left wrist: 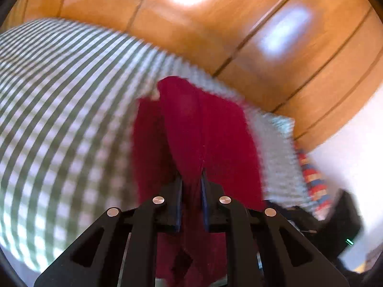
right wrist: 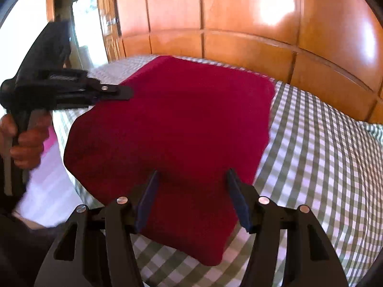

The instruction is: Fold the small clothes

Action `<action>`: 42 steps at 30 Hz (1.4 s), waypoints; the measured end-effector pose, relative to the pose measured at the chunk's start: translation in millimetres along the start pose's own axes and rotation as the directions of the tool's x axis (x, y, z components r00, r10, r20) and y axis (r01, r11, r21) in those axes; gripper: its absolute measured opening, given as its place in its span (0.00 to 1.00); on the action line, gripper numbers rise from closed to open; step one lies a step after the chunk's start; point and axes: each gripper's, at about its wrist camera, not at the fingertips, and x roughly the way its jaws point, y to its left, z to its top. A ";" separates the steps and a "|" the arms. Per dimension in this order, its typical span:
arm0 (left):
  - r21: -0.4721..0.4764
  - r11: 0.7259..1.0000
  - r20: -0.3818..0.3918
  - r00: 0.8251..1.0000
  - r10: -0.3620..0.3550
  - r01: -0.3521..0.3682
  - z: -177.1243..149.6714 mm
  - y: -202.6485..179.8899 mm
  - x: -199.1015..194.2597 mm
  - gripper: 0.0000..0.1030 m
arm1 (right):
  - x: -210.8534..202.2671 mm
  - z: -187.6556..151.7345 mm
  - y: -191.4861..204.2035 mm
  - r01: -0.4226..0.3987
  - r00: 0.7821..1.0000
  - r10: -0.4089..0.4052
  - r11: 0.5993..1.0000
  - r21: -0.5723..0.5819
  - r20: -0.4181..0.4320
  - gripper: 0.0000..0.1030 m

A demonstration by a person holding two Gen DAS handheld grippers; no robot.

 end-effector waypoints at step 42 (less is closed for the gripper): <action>0.238 0.953 0.148 0.977 0.153 -0.185 -38.9 -38.8 3.0 0.35 | 24.2 31.6 -64.1 -0.064 0.997 0.073 0.958 0.281 -0.022 0.83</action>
